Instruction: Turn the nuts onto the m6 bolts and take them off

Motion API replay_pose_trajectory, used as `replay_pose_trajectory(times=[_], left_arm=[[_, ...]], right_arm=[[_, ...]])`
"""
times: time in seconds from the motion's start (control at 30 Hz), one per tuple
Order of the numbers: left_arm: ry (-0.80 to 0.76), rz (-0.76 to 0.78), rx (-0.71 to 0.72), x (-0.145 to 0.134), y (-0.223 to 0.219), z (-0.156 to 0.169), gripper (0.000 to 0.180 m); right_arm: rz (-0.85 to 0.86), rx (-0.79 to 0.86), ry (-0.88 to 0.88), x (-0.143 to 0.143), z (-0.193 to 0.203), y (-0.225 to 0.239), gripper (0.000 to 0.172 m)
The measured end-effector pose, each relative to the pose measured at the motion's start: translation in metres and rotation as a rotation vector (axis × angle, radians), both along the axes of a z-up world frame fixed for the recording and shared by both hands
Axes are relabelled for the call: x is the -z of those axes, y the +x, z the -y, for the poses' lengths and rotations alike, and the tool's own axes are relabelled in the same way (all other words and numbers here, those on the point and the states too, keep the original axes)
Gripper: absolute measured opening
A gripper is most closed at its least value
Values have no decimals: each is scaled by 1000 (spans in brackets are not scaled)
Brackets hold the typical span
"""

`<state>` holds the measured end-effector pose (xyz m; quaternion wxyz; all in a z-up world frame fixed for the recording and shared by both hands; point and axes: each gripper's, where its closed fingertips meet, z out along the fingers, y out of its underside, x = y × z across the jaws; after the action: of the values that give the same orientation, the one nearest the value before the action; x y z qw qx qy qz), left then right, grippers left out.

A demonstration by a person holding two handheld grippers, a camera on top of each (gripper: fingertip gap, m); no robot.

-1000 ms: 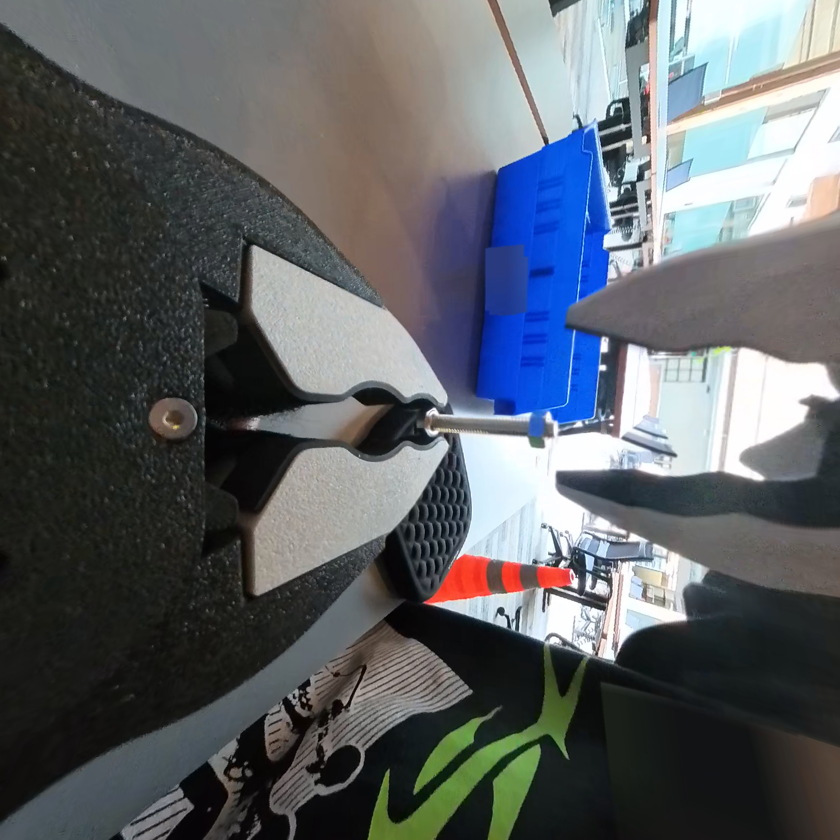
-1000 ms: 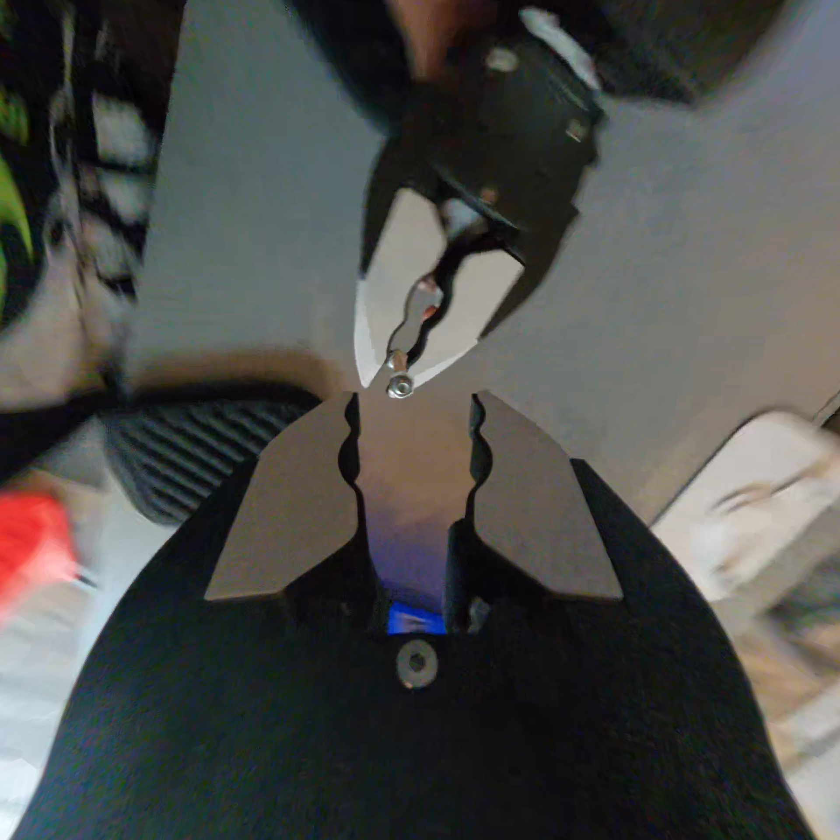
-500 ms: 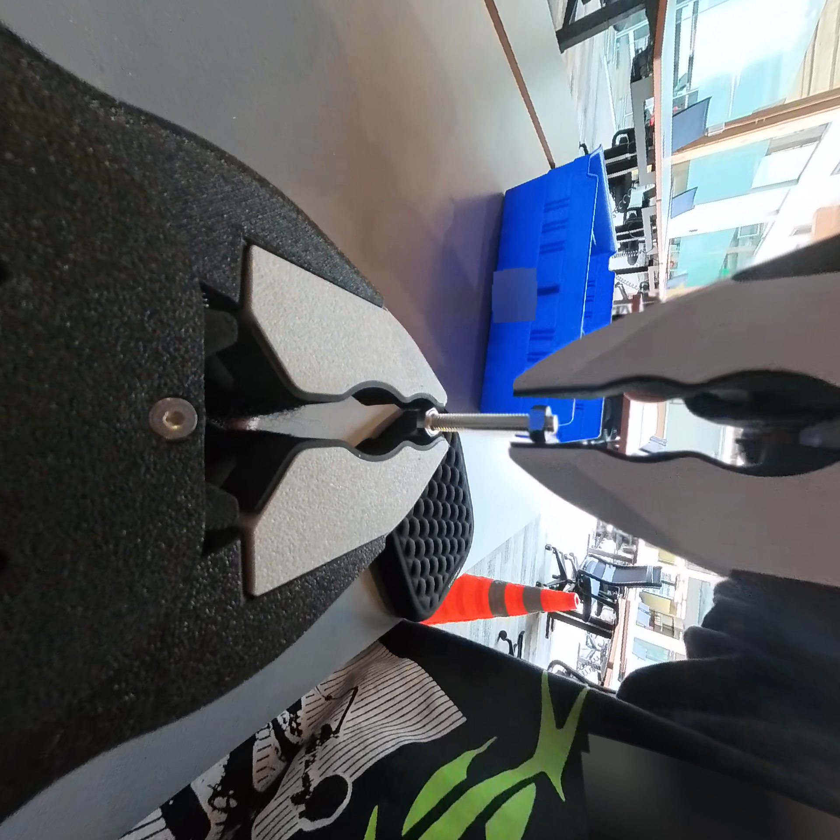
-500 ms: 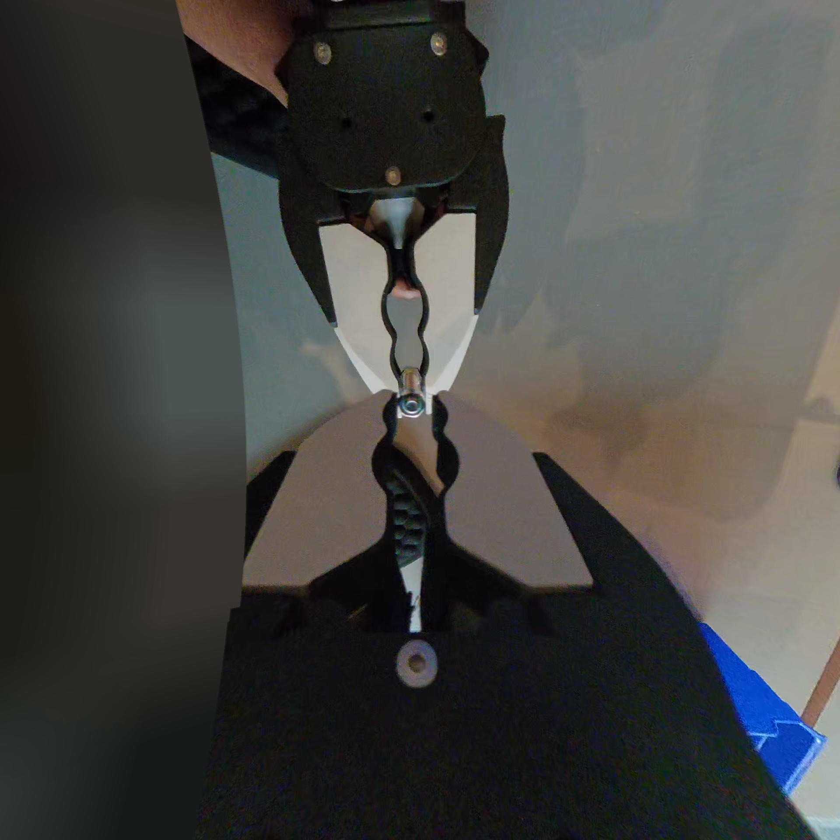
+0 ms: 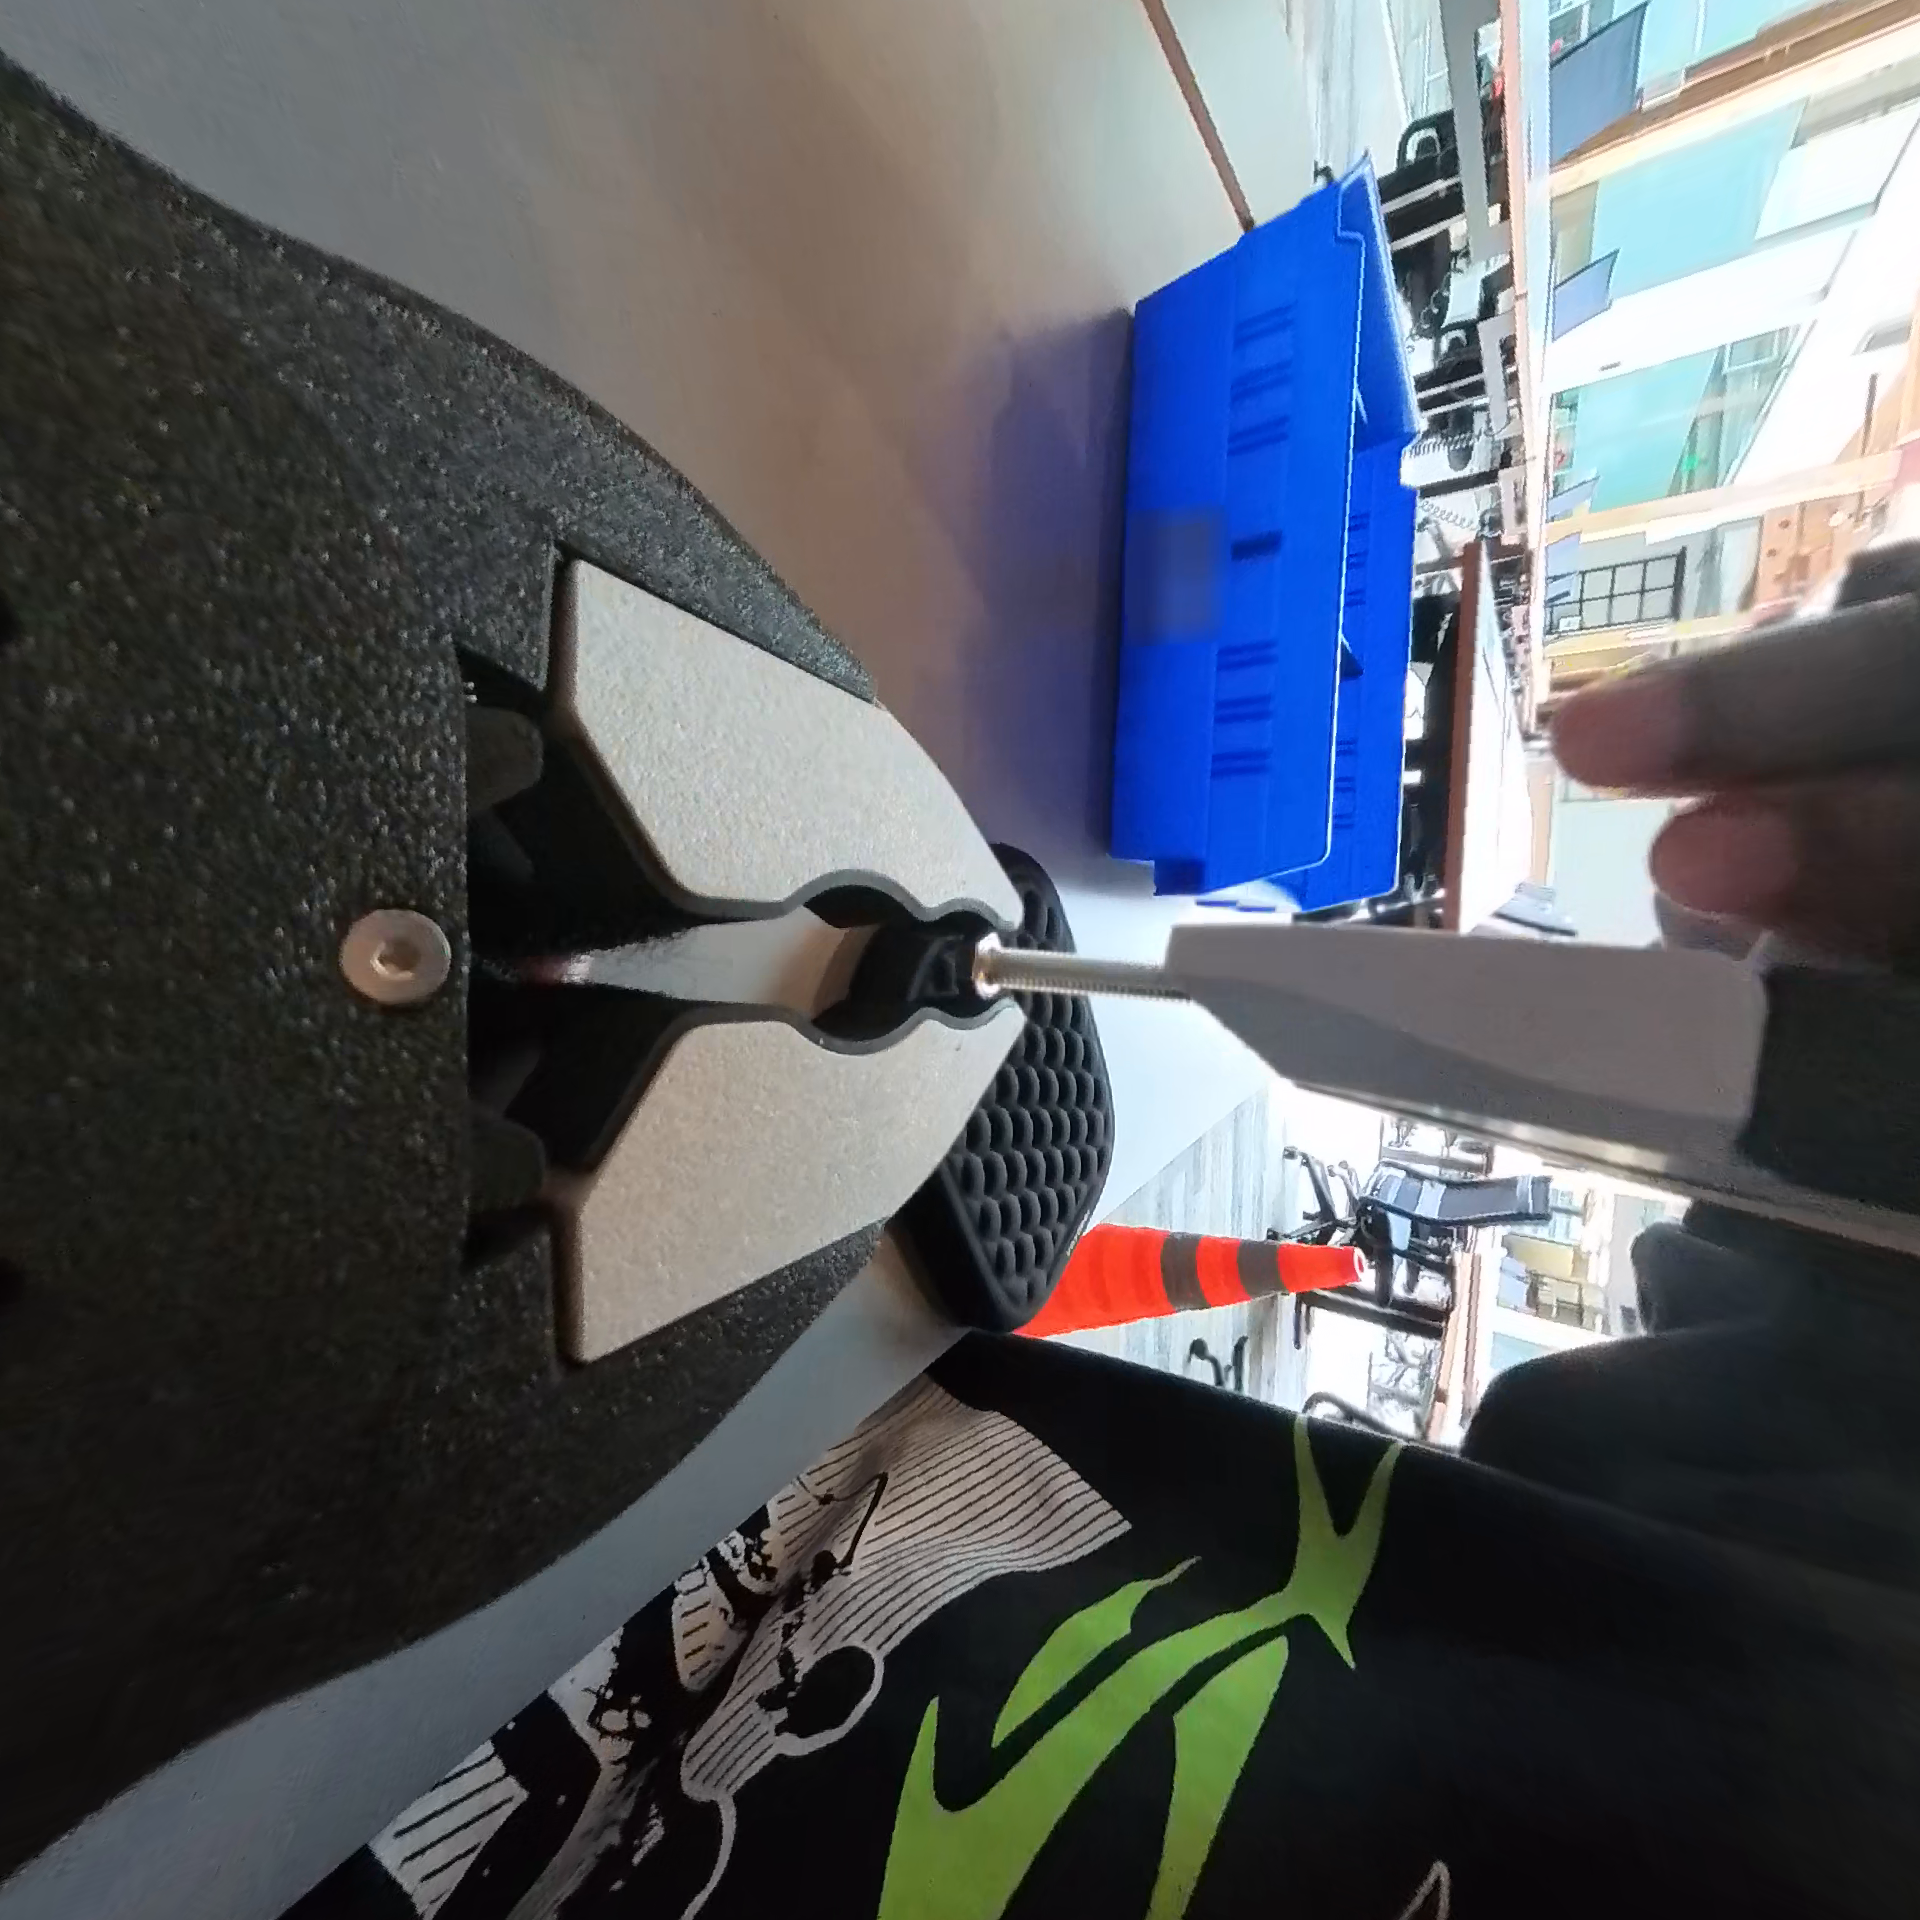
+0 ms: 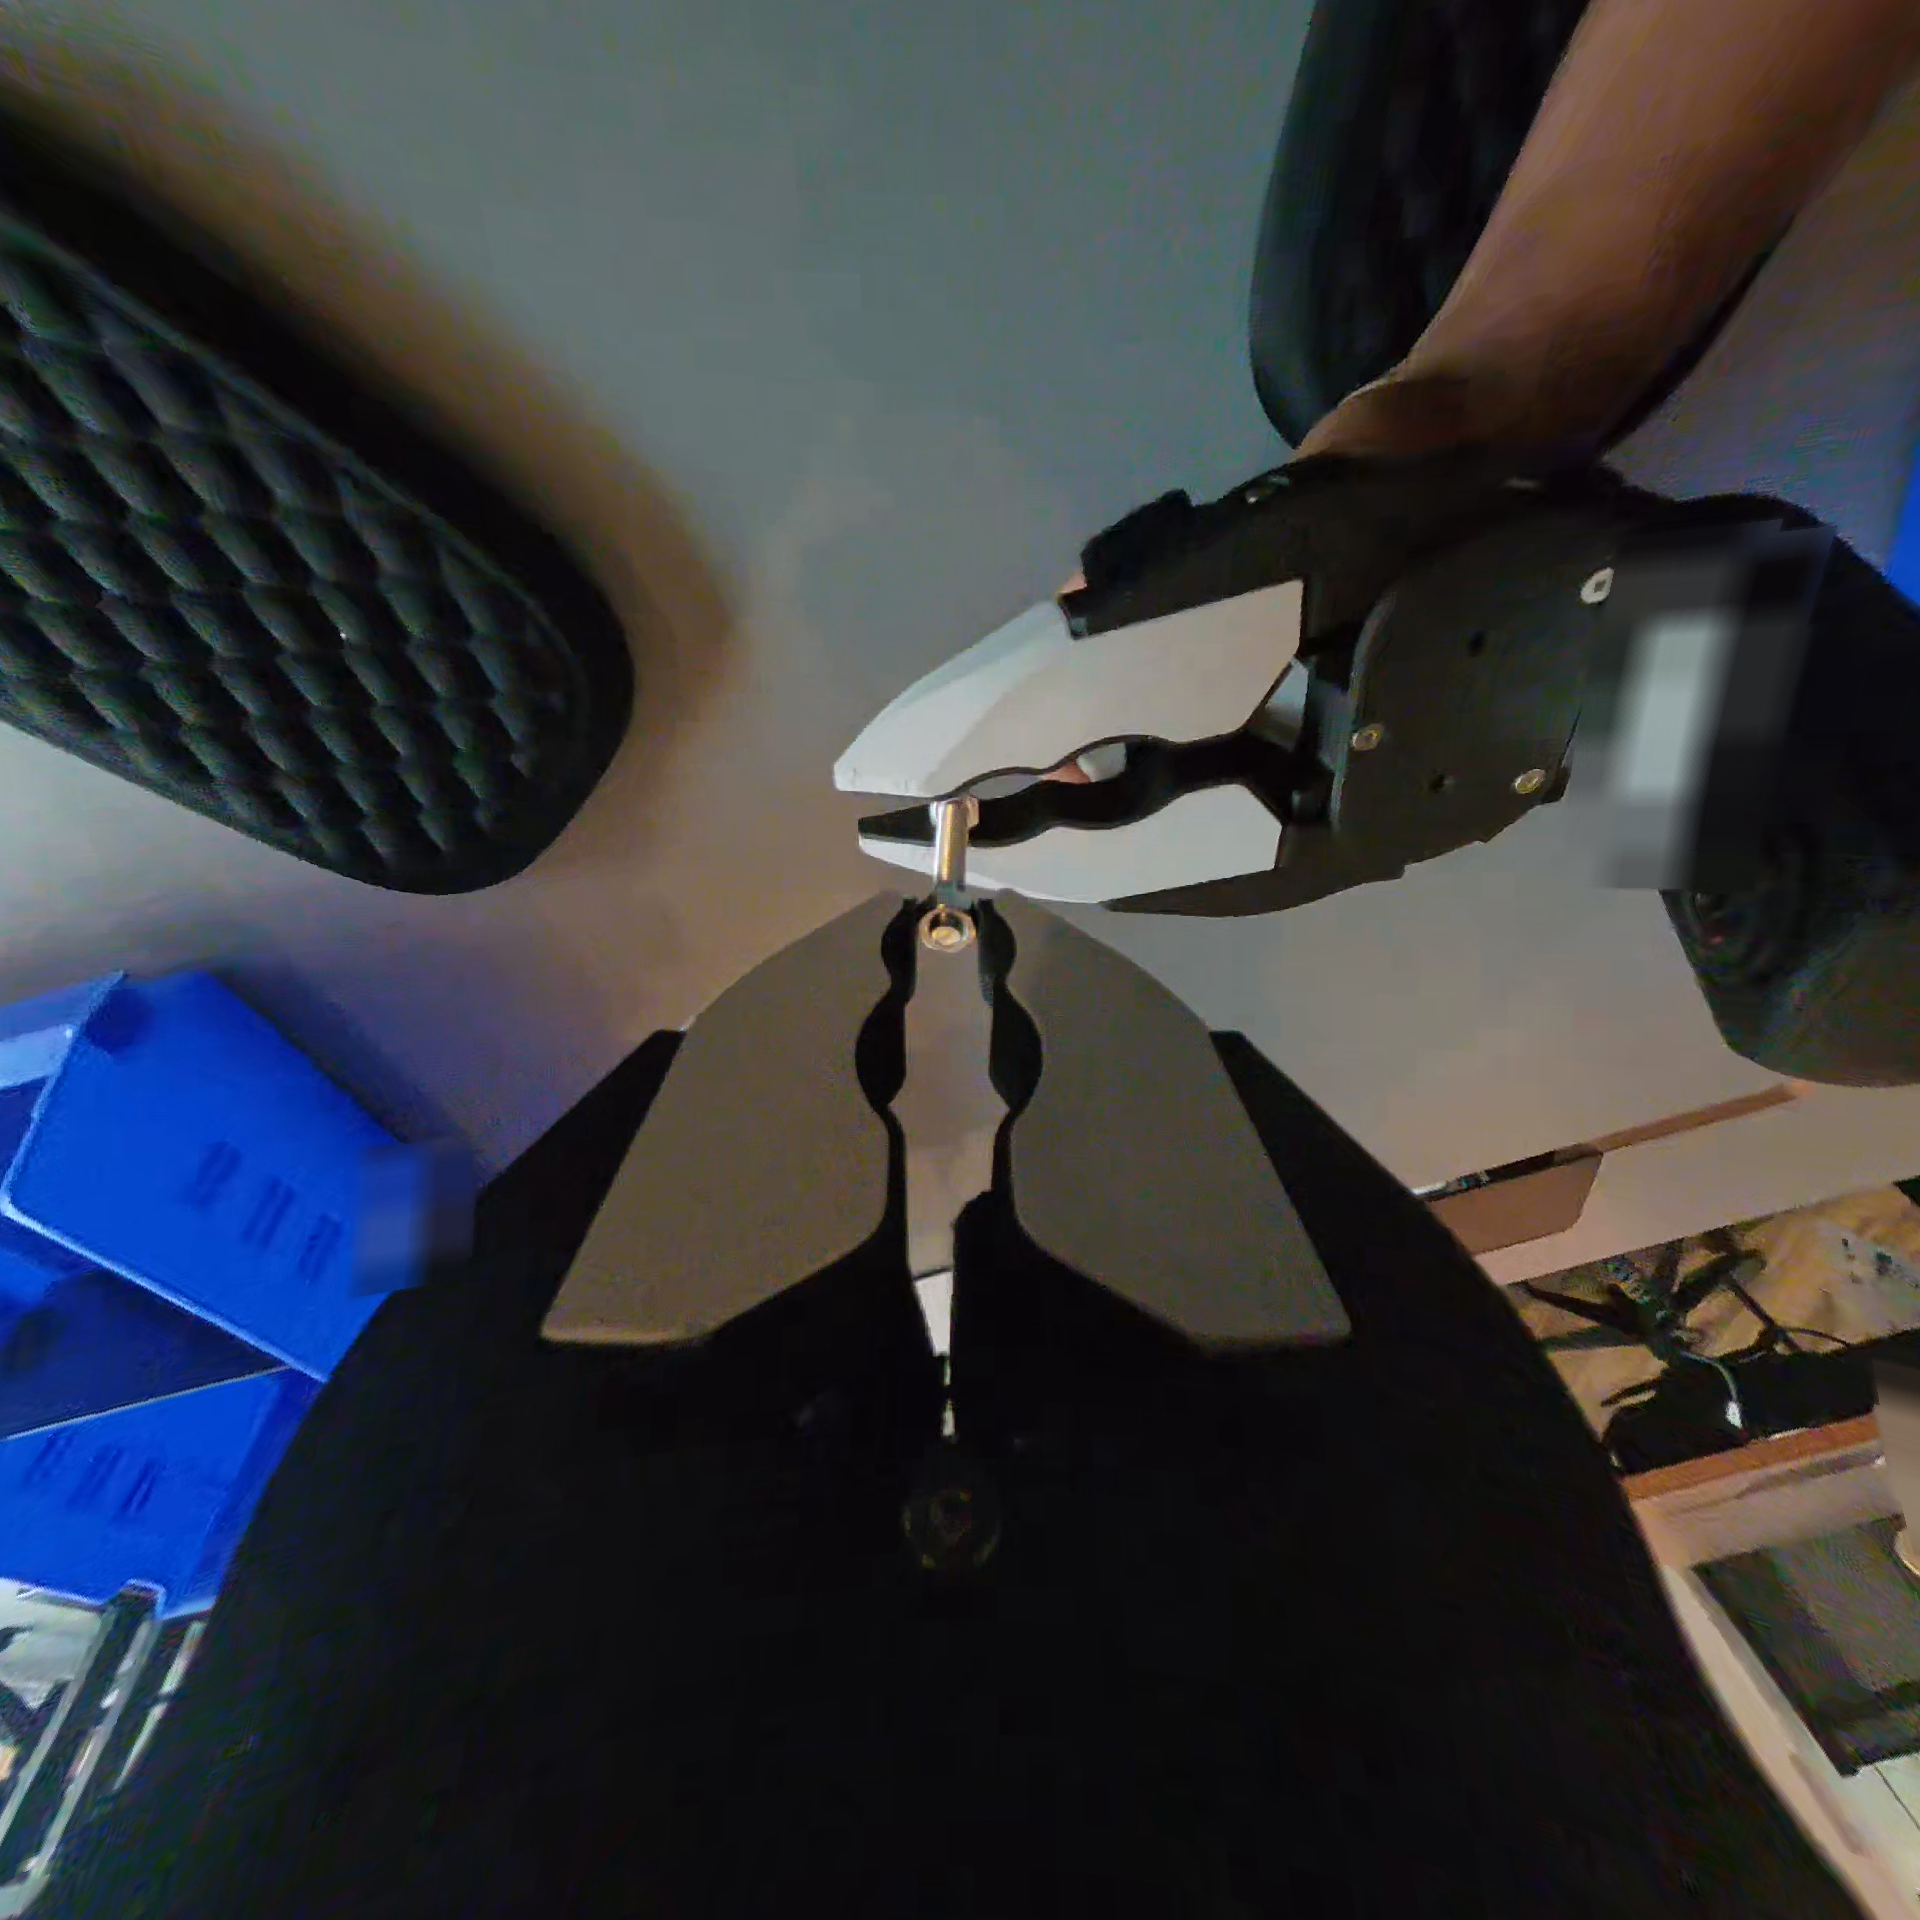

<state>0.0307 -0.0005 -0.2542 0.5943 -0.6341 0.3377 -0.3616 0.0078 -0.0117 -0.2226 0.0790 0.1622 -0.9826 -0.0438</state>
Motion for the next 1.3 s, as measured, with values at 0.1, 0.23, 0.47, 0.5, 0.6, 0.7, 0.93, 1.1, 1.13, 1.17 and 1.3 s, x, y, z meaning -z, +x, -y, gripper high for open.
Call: replay_pose_trajectory(times=[0.1,0.23,0.47,0.5,0.6,0.7,0.93,1.1,1.13,1.17,1.3], left_arm=[[-3,28,-15,-3,-4,-2,9],[13,18,-54,-3,-5,-4,9],[25,8,-159,-3,-11,-14,9],[25,7,-164,-3,-12,-14,9],[21,12,-172,-3,-13,-15,9],[16,17,-172,-3,-13,-15,9],[5,17,-109,-2,-8,-10,9],[3,23,-101,-2,-9,-9,9],[2,22,-102,-2,-9,-9,9],[2,22,-104,-2,-9,-9,9],[-1,18,-106,-2,-9,-10,9]], right_arm=[[-38,99,-22,-3,-3,-7,12],[-7,596,-230,-14,-4,-10,42],[79,1294,-473,-14,-14,-8,31],[65,1304,-456,-11,-17,-7,32],[49,1317,-452,-6,-14,-8,27],[35,1282,-454,-7,-12,-10,10],[-23,792,-252,-8,-11,-7,6],[-37,618,-152,-12,-16,-14,7],[-17,654,-174,-15,-14,-14,12],[10,707,-211,-18,-11,-14,17],[123,970,-310,-18,-5,-9,31]])
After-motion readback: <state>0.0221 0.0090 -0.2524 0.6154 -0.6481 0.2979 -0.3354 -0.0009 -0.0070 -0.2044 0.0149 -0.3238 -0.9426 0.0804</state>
